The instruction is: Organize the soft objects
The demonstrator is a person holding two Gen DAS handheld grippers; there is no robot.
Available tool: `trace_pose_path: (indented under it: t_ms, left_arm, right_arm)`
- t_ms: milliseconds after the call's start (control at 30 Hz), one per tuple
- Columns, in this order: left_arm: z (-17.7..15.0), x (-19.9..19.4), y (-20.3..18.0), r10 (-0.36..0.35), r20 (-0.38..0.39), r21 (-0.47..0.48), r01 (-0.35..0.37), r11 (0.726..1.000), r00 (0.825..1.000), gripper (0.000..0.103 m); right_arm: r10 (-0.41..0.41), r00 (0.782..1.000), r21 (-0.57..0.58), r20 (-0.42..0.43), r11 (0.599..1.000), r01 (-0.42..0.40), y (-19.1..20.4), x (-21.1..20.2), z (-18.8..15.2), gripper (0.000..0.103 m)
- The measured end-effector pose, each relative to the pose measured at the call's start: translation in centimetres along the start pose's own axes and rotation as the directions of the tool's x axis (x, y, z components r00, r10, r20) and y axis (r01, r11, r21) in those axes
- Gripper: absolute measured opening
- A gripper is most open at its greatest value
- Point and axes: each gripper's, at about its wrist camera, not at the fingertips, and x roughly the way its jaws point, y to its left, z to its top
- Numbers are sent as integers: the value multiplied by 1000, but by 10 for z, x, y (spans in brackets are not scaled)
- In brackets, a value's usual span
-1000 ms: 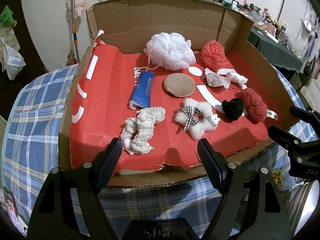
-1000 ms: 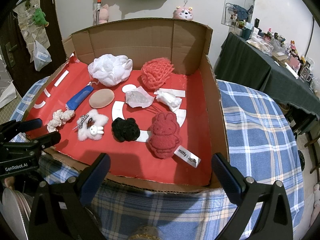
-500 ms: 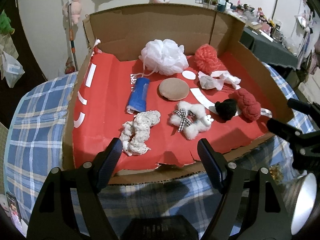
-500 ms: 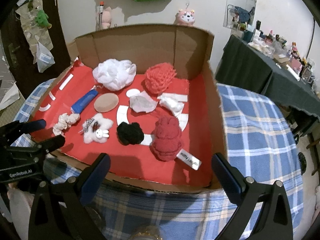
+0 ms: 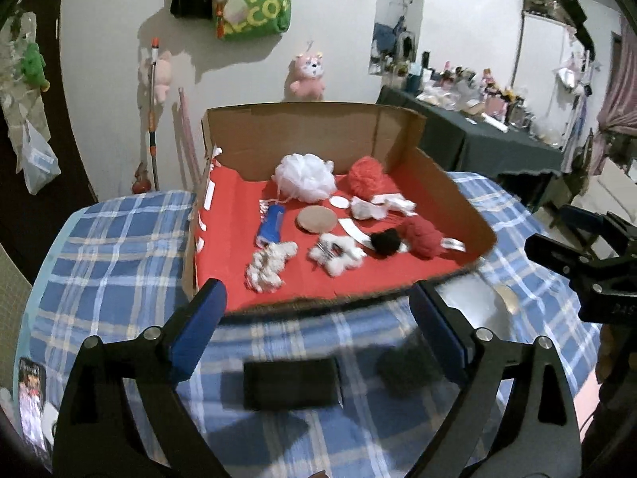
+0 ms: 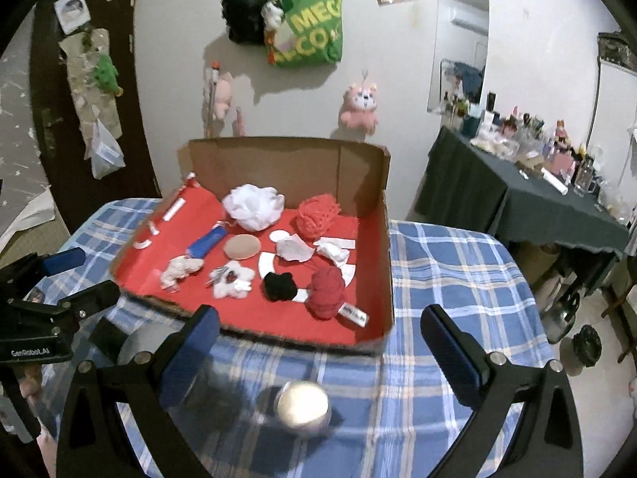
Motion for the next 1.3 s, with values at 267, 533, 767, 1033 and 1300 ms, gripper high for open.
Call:
trace_pose_path:
  t_ms: [267, 533, 767, 1033, 1300]
  left_arm:
    - [-52, -20, -11, -18, 4, -31, 18, 999, 1000, 97]
    - [-101, 8, -15, 17, -80, -46, -21, 999, 997, 97]
    - [-123, 46, -15, 68, -191, -44, -78, 996, 979, 97]
    - [-124, 56, -19, 123, -204, -26, -131, 991, 971, 101]
    - [-123, 58, -20, 127, -209, -27, -135, 990, 970, 103]
  right_arm:
    - [34, 998, 4, 47, 999, -34, 16, -45, -58, 103]
    - [26, 999, 26, -35, 999, -25, 26, -22, -117, 103]
    - [5, 988, 55, -154, 998, 3, 27, 26, -145, 103]
    - [-14, 979, 71, -205, 997, 29, 20, 46, -153, 103]
    - [-28, 980, 99, -199, 994, 49, 15, 47, -155, 103]
